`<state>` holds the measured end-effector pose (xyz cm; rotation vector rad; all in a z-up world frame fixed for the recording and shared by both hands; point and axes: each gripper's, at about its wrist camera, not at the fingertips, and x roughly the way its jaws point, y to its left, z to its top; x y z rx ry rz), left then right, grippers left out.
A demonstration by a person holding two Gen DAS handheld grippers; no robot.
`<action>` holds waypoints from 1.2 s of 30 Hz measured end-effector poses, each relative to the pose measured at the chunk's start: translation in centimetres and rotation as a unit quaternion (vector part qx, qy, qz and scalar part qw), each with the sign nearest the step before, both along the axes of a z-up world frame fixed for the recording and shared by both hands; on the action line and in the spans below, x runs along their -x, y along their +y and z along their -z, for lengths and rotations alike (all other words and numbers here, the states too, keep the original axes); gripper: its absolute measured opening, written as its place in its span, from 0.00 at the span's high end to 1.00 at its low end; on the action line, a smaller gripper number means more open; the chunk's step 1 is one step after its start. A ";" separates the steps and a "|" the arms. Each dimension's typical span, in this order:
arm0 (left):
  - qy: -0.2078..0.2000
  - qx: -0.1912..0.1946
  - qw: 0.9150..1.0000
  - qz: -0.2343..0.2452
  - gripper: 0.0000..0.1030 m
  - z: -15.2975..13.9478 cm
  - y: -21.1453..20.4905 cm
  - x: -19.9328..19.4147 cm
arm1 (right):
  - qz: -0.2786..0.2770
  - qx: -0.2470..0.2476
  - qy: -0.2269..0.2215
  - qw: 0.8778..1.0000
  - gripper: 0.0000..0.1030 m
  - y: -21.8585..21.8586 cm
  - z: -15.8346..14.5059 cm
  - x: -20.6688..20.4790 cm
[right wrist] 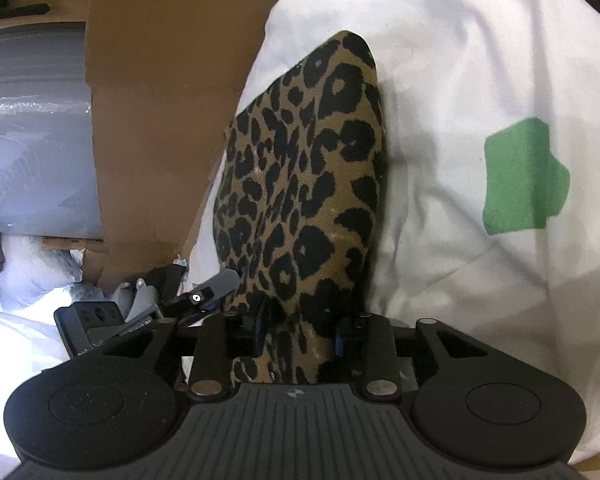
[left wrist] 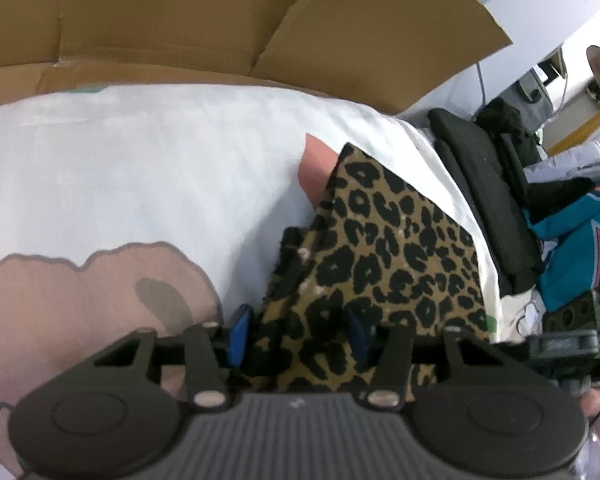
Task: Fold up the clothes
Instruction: 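Close both grippers on the sides of the folded leopard skirt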
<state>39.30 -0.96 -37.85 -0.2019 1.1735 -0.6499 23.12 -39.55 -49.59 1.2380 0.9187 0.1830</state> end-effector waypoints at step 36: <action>0.009 0.005 1.000 0.028 0.39 -0.3 -4.7 1.8 | -0.014 0.080 0.033 0.996 0.94 -4.1 -3.1 -1.6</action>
